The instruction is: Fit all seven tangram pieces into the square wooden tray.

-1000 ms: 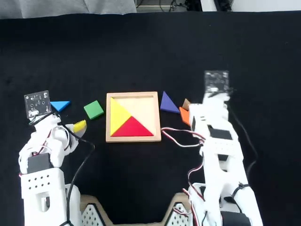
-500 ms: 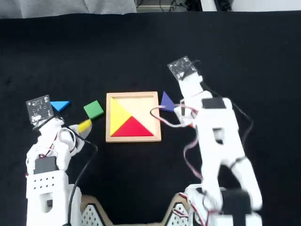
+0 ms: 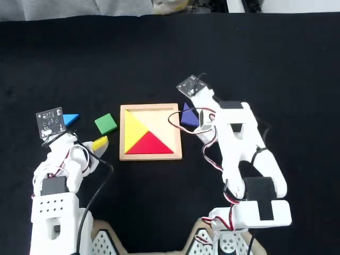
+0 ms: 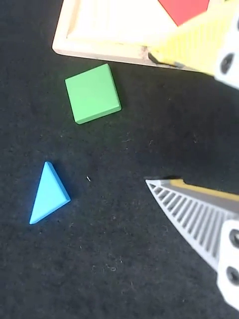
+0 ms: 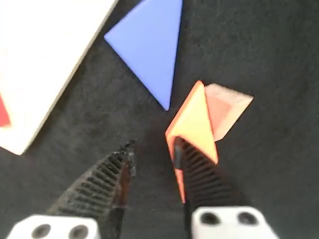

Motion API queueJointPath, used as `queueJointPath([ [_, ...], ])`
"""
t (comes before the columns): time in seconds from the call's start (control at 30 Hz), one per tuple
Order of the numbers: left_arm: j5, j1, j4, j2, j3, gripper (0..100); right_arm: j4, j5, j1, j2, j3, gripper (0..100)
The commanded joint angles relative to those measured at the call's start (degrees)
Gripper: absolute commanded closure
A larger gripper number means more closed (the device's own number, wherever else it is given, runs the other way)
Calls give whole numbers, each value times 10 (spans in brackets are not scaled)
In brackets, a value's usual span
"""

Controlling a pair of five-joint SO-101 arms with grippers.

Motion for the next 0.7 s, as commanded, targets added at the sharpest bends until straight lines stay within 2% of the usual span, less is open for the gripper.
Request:
queueJointPath([
  [0.0, 2, 7, -8, -3, -5, 647, 11, 76, 11, 1, -38, 821],
  [0.23, 2, 7, -10, -3, -5, 647, 58, 176, 27, 17, -76, 819],
  [0.67, 2, 7, -10, -3, -5, 647, 72, 179, 62, 131, -165, 821],
])
